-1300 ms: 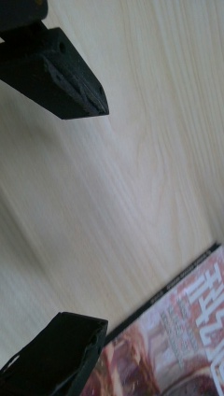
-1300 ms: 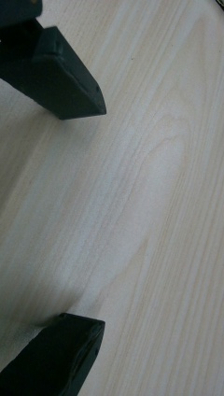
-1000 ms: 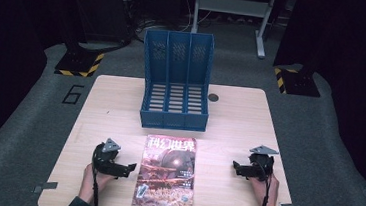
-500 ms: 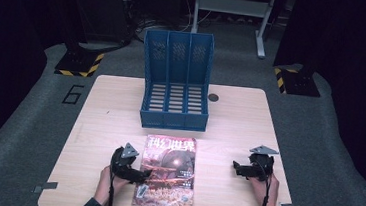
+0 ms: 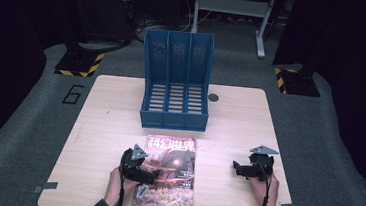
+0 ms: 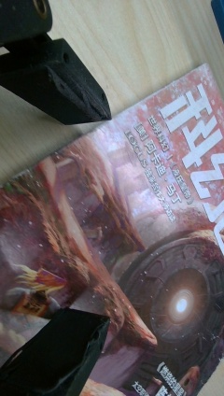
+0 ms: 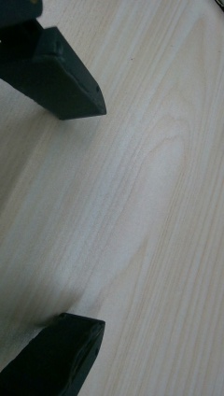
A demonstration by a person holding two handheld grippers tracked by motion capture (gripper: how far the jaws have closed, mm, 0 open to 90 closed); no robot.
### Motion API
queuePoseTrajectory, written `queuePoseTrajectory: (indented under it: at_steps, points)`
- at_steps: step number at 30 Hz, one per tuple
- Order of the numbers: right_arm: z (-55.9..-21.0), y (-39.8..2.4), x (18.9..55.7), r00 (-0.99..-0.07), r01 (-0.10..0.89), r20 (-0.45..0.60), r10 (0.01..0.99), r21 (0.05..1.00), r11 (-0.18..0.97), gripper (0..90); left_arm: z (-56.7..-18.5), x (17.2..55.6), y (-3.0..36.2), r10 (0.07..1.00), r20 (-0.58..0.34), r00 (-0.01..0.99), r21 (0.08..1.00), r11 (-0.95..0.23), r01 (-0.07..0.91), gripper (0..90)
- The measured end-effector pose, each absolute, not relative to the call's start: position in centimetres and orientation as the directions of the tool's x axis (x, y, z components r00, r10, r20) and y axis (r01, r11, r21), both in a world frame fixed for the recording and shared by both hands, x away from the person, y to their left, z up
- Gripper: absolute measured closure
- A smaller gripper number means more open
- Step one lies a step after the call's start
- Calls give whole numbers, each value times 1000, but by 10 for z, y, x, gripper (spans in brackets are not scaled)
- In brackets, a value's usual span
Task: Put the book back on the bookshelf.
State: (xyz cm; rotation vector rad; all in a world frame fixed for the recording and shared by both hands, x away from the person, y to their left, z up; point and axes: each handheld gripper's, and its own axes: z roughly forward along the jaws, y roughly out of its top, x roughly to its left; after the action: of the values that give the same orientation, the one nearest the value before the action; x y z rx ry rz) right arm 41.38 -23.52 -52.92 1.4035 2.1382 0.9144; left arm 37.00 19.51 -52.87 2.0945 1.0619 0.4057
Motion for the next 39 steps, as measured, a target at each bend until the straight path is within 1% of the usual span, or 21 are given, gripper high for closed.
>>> queuePoseTrajectory:
  at_steps: [5, 7, 8, 14, 16, 18, 19, 22, 24, 26, 27, 29, 30, 31, 34, 37, 38, 39]
  points:
    - [-529, -236, 414, -406, 637, 0, 914, 717, 283, 1, -528, 369, 190, 796, -45, 604, 730, -387, 564, 45]
    - [-529, -236, 414, -405, 637, 1, 914, 717, 282, 1, -530, 369, 184, 804, -50, 592, 742, -367, 562, 45]
    - [-529, -236, 414, -406, 636, 0, 914, 718, 283, 1, -529, 370, 182, 802, -40, 596, 738, -379, 559, 45]
    - [-529, -236, 414, -407, 636, 0, 913, 718, 283, 1, -529, 371, 170, 813, -56, 580, 742, -355, 569, 44]
    - [-529, -235, 414, -404, 638, 3, 915, 717, 280, 1, -529, 373, 166, 811, -43, 584, 739, -367, 564, 45]
    - [-529, -235, 414, -401, 641, 5, 916, 716, 277, 1, -530, 374, 157, 819, -57, 572, 746, -346, 569, 44]
    - [-529, -235, 414, -401, 641, 5, 916, 716, 276, 1, -529, 374, 155, 815, -53, 578, 737, -359, 573, 45]
    - [-529, -235, 414, -402, 641, 5, 916, 716, 277, 1, -529, 375, 151, 818, -58, 572, 745, -346, 571, 44]
    - [-529, -235, 414, -404, 639, 4, 915, 717, 279, 2, -528, 377, 154, 800, -48, 597, 730, -380, 568, 44]
    - [-529, -235, 414, -409, 633, 2, 912, 721, 282, 3, -525, 378, 161, 785, -55, 617, 733, -388, 559, 76]
    - [-529, -235, 414, -409, 633, 2, 912, 721, 282, 3, -525, 378, 161, 785, -55, 617, 733, -388, 559, 76]
    - [-529, -235, 414, -409, 632, 1, 913, 722, 282, 3, -522, 378, 179, 819, -57, 571, 755, -338, 561, 58]
    - [-529, -234, 414, -408, 632, 1, 913, 722, 281, 4, -522, 378, 179, 819, -57, 571, 755, -338, 561, 52]
    - [-530, -233, 415, -394, 633, 5, 919, 727, 267, 4, -522, 379, 193, 840, -65, 538, 757, -310, 576, 47]
    - [-530, -232, 414, -389, 631, 1, 921, 729, 266, 13, -524, 380, 204, 851, -65, 521, 750, -302, 588, 42]
    - [-529, -232, 413, -392, 633, 4, 920, 727, 266, 35, -528, 379, 213, 868, -57, 494, 753, -287, 592, 37]
    - [-525, -230, 412, -383, 654, 5, 924, 708, 267, 78, -530, 380, 215, 867, -72, 494, 749, -280, 600, 34]
    - [-523, -228, 410, -383, 667, 15, 923, 696, 265, 123, -530, 380, 215, 867, -67, 494, 750, -283, 598, 34]
